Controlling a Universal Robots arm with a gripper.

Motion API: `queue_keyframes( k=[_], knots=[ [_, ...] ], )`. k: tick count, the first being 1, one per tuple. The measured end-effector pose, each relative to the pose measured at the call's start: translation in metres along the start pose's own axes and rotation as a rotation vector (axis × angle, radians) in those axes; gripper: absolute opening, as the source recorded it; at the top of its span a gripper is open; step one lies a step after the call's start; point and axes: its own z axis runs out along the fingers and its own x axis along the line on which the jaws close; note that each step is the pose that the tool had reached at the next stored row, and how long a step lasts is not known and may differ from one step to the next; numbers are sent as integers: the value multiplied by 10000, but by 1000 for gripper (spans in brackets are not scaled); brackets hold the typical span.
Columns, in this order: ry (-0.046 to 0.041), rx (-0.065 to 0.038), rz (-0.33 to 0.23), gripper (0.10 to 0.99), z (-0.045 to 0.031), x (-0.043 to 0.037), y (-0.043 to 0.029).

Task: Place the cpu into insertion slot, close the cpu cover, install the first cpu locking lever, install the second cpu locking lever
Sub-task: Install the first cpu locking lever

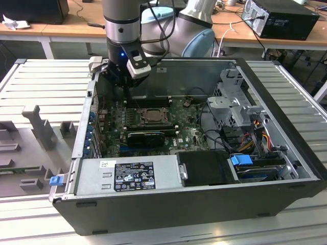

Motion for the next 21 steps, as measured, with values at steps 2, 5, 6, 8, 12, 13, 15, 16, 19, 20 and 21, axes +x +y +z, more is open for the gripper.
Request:
queue_keyframes(
  k=[2,5,6,8,12,13,15,16,19,20,21],
  knots=[
    [1,0,-18,106,2,-6,10],
    [1,6,-32,106,8,-66,12],
    [2,8,-33,106,9,-82,13],
    [1,11,-34,106,12,-116,15],
    [1,12,-38,106,18,-284,22],
    [1,12,-38,106,19,-312,23],
    [1,11,-38,106,21,-368,25],
    [2,12,-40,106,23,-393,26],
    [1,11,-41,106,31,-454,29],
    [1,12,-43,106,35,-475,29],
    [1,12,-45,106,37,-491,30]
  ],
)
